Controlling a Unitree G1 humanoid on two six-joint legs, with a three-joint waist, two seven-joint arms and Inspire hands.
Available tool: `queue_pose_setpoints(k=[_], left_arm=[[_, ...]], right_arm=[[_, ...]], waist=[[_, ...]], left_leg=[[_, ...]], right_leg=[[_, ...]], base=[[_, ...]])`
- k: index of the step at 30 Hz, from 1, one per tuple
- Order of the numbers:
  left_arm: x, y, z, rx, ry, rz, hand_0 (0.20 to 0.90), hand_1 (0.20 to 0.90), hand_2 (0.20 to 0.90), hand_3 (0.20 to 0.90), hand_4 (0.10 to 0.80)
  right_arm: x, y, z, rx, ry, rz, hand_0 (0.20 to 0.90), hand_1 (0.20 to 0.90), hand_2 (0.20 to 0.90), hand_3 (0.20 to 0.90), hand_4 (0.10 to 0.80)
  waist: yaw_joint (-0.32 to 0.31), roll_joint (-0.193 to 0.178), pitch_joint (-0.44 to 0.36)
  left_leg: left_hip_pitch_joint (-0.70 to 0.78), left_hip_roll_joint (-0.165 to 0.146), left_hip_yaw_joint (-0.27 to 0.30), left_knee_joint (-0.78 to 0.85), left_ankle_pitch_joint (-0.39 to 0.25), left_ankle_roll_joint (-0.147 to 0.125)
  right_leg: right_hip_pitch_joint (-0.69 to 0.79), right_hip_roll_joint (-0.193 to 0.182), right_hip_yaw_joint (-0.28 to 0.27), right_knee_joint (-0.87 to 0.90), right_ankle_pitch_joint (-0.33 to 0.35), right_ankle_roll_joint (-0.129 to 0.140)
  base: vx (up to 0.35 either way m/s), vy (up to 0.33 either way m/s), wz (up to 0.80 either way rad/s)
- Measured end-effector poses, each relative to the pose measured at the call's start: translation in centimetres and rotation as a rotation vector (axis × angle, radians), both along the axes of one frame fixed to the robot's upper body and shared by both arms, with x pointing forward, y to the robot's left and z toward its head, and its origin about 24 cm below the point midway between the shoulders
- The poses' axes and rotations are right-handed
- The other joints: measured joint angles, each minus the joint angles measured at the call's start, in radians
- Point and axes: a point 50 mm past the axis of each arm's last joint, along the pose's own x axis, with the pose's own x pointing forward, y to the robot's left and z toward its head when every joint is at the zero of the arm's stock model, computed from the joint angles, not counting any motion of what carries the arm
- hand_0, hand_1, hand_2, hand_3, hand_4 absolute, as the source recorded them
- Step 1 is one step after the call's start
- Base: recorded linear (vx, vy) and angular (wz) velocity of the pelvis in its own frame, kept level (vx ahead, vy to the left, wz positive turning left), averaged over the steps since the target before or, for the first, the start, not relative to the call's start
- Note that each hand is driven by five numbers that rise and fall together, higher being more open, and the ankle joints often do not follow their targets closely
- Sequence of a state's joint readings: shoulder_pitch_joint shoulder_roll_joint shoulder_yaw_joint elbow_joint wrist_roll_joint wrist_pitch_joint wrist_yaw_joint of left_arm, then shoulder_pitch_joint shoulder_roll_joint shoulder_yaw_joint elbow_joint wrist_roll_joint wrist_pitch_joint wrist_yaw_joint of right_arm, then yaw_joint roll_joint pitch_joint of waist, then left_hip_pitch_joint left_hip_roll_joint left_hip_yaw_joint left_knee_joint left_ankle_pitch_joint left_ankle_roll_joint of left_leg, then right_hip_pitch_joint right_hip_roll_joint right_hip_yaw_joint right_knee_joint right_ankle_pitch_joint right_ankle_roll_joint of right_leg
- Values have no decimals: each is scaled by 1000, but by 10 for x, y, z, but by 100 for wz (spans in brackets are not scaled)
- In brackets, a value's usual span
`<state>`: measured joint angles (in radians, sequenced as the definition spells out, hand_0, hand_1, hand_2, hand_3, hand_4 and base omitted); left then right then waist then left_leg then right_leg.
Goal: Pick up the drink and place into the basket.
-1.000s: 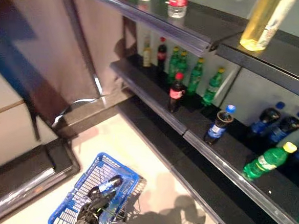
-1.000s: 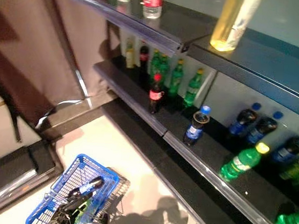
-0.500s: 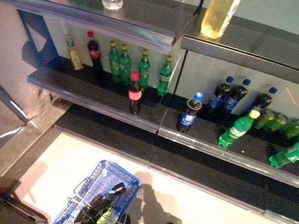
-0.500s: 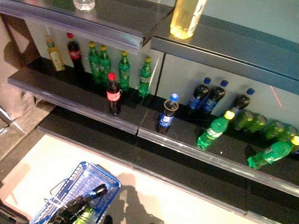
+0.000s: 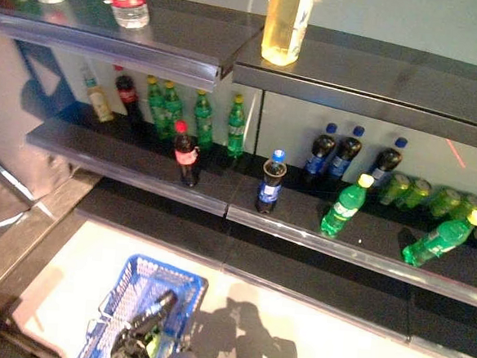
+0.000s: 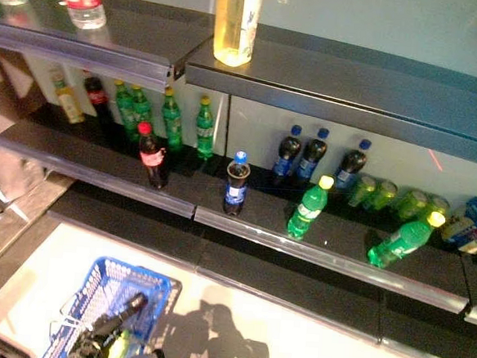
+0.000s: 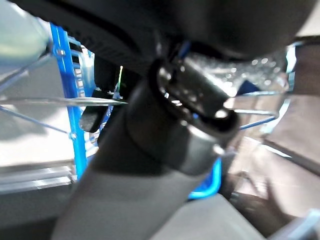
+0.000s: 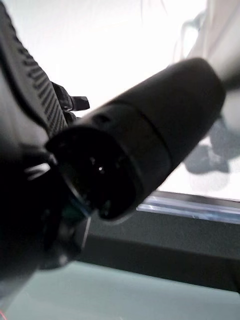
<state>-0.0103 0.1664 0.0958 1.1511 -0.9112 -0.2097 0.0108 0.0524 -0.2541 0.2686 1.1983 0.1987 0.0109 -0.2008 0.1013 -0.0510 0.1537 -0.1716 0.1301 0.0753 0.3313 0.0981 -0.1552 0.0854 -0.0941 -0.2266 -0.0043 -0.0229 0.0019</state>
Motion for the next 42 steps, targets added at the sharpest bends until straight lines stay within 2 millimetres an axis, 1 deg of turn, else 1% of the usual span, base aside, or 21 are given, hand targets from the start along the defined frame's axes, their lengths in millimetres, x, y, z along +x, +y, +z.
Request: queue_pose_setpoints(k=[1, 3, 5, 7, 8, 9, 10, 12, 14, 15, 18, 19, 23, 26, 30, 31, 33, 34, 36, 38, 42], left_arm=[[-4, -2, -2, -3, 11, -7, 300, 300, 300, 200, 100], [-7, -2, -2, -8, 2, -13, 300, 300, 300, 200, 100], [2, -3, -1, -4, 3, -41, 300, 300, 300, 200, 100], [8, -4, 0, -2, -1, -53, 300, 300, 300, 200, 100], [11, -6, 0, -9, 15, -80, 300, 300, 300, 200, 100], [13, -6, 0, -8, 18, -90, 300, 300, 300, 200, 100], [18, -5, 2, 3, 14, -113, 300, 300, 300, 200, 100], [20, -4, 3, 22, 20, -172, 300, 300, 300, 200, 100], [21, -8, 3, 15, 24, -203, 300, 300, 300, 200, 100], [23, -7, 4, 18, 15, -206, 300, 300, 300, 200, 100], [34, -3, 11, 54, -28, -259, 300, 300, 300, 200, 100], [38, -4, 14, 60, -44, -263, 300, 300, 300, 200, 100], [46, -15, 17, 25, -92, -225, 300, 300, 300, 200, 100], [41, -18, 15, 15, -85, -202, 300, 300, 300, 200, 100], [36, -16, 13, 16, -66, -191, 300, 300, 300, 200, 100], [34, -15, 13, 19, -62, -189, 300, 300, 300, 200, 100], [32, -12, 12, 24, -58, -184, 300, 300, 300, 200, 100], [30, -11, 12, 25, -55, -179, 300, 300, 300, 200, 100], [25, -8, 11, 28, -51, -169, 300, 300, 300, 200, 100], [22, -6, 11, 32, -46, -162, 300, 300, 300, 200, 100], [23, -7, 11, 39, -46, -180, 300, 300, 300, 200, 100]], right_arm=[[3, -5, 2, -12, -6, 2, 900, 900, 900, 900, 800], [9, -9, 4, -25, -25, 6, 900, 900, 900, 900, 800], [1, -6, 1, -13, -6, -2, 900, 900, 900, 900, 800], [-5, -4, 0, -9, 8, -6, 900, 900, 900, 900, 800], [-9, -3, -1, -9, 11, -13, 900, 900, 900, 900, 800], [-11, -1, -2, -4, 13, -19, 900, 900, 900, 900, 800], [-20, 8, -5, 17, 30, -26, 900, 900, 900, 900, 800], [-22, 20, -7, 40, 33, -9, 900, 900, 900, 900, 800], [-11, 23, -5, 6, 1, 75, 900, 900, 900, 900, 800], [-7, 21, -4, -6, -9, 104, 900, 900, 900, 900, 800], [11, 14, 3, -38, -59, 191, 900, 900, 900, 900, 800], [18, 13, 6, -50, -73, 232, 900, 900, 900, 900, 800], [37, 1, 19, -88, -105, 363, 900, 900, 900, 900, 800], [52, 1, 33, -70, -173, 437, 900, 900, 900, 900, 800], [100, 26, 76, -13, -435, 583, 900, 900, 900, 900, 800], [114, 39, 95, 16, -538, 632, 900, 900, 900, 900, 800], [133, 53, 116, 41, -659, 673, 900, 900, 900, 900, 800], [144, 63, 137, 62, -749, 718, 900, 900, 900, 900, 800], [156, 79, 176, 92, -920, 796, 900, 900, 900, 900, 800], [165, 90, 203, 112, -1053, 844, 900, 900, 900, 900, 800], [182, 93, 253, 89, -1240, 912, 900, 900, 900, 900, 800]], waist=[[3, 12, 0], [-1, 41, 9], [-9, 34, 23], [-20, 17, 46], [-33, 18, 53], [-37, 6, 56], [-47, -28, 55], [-48, -55, 56], [-47, -47, 62], [-44, -42, 65], [-15, -32, 91], [-17, -27, 107], [6, 24, 142], [7, 30, 144], [2, 17, 138], [5, 9, 133], [6, -1, 127], [7, -5, 125], [7, -11, 120], [9, -21, 114], [28, -24, 109]], left_leg=[[12, 9, 2, -54, -1, 1], [33, 54, 41, -174, 1, 2], [38, 67, 39, -222, 2, 5], [85, 48, 34, -248, -1, 11], [117, 28, 52, -267, -43, 68], [120, 13, 57, -272, -48, 71], [141, -25, 56, -276, -50, 93], [150, -65, 60, -276, -59, 118], [155, -86, 65, -276, -71, 139], [155, -85, 65, -276, -72, 141], [140, -88, 80, -272, -74, 138], [131, -84, 78, -268, -72, 129], [121, -24, 64, -272, -53, 87], [138, -4, 46, -292, -38, 64], [164, 5, 38, -314, -32, 54], [169, 2, 38, -315, -32, 55], [172, -3, 39, -315, -34, 58], [172, -7, 39, -316, -36, 61], [177, -12, 40, -316, -37, 63], [185, -14, 41, -316, -38, 65], [185, -16, 40, -314, -40, 66]], right_leg=[[-1, 1, -22, 0, 1, 0], [-4, 12, -107, -1, 7, 0], [-4, 14, -120, 2, 1, 9], [-7, 1, -92, 27, -12, 29], [-17, -17, -83, 70, -29, 59], [-23, -35, -68, 90, -42, 64], [-24, -68, -39, 116, -55, 79], [-31, -108, -22, 142, -62, 86], [-59, -138, -4, 180, -64, 85], [-63, -139, 0, 172, -66, 85], [-75, -149, 6, 92, -35, 112], [-71, -141, 16, 72, 1, 156], [-27, -68, 3, -32, 61, 114], [9, -34, -17, -82, 79, 95], [37, -27, -35, -82, 71, 92], [40, -31, -35, -82, 70, 93], [45, -36, -36, -81, 68, 96], [47, -40, -37, -81, 68, 98], [52, -46, -37, -81, 71, 103], [60, -48, -37, -81, 70, 105], [68, -50, -39, -81, 67, 107]], base=[[201, 172, -36], [264, 248, -11], [241, 289, 19], [315, 340, -12], [256, 226, -14], [258, 212, 6], [140, 129, 15], [119, 110, 5], [-88, -87, -8], [-222, -185, -19], [-165, -132, -10], [-170, -188, 13], [-20, -127, 0], [37, -37, 12], [76, -2, 11], [36, 11, 6], [36, 10, 3], [24, 5, 5], [14, 3, 2], [0, 0, 0], [49, -4, 7]])
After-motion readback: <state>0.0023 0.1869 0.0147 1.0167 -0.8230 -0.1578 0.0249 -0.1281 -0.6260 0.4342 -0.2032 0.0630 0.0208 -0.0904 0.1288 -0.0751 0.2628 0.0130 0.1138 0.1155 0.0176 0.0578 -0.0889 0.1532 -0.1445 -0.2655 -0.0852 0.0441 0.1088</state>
